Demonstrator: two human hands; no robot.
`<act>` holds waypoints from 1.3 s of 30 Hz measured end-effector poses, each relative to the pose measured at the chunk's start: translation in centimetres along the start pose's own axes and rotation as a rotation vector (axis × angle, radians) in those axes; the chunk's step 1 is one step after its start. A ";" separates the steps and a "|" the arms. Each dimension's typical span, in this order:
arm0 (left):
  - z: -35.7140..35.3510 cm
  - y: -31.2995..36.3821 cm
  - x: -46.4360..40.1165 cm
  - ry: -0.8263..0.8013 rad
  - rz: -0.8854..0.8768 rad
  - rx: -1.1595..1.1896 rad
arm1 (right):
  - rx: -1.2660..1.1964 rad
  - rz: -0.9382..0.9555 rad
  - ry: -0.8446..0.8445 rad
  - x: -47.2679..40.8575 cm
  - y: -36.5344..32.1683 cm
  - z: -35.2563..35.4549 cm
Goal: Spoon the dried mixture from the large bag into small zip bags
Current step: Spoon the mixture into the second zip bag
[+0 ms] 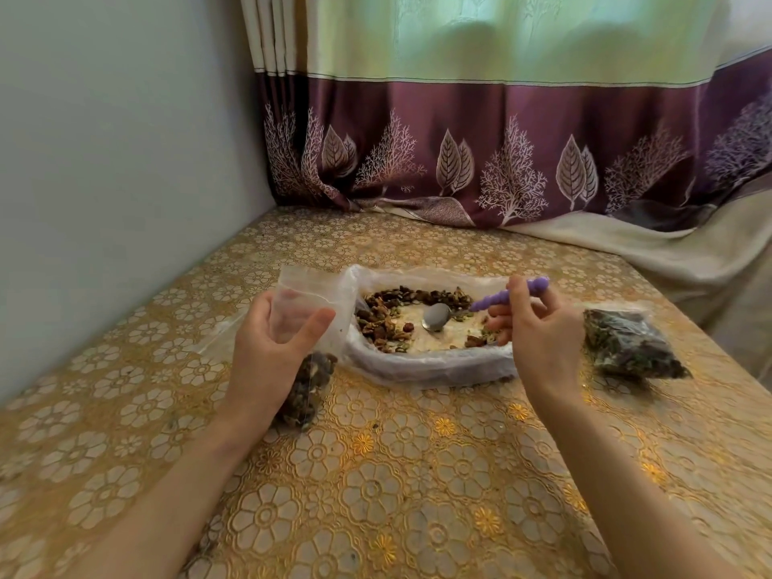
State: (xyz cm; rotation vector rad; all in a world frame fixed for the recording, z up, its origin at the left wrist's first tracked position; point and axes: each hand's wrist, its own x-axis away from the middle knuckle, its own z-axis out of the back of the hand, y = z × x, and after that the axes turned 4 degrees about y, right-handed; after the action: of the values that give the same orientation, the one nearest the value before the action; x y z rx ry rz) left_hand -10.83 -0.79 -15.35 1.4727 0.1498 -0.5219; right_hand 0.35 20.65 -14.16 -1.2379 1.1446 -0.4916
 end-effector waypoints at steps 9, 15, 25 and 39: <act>-0.1 -0.1 0.0 -0.009 -0.005 0.028 | 0.017 -0.077 -0.162 1.6 -0.4 -1.5; -0.1 -0.1 0.0 -0.012 0.000 0.049 | 0.009 -0.289 -0.215 1.9 -0.4 -1.9; -0.3 -0.7 0.0 -0.086 0.012 -0.041 | -0.147 -0.566 -0.115 1.3 -0.6 -1.5; -0.6 -2.0 0.0 -0.155 -0.022 -0.274 | -0.292 -0.409 -0.032 1.0 -2.8 -0.7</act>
State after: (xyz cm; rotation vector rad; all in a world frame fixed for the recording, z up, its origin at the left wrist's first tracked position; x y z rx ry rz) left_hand -11.60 -0.27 -17.21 1.1602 0.1110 -0.6060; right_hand 0.87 18.55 -11.92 -1.7441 0.9579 -0.6203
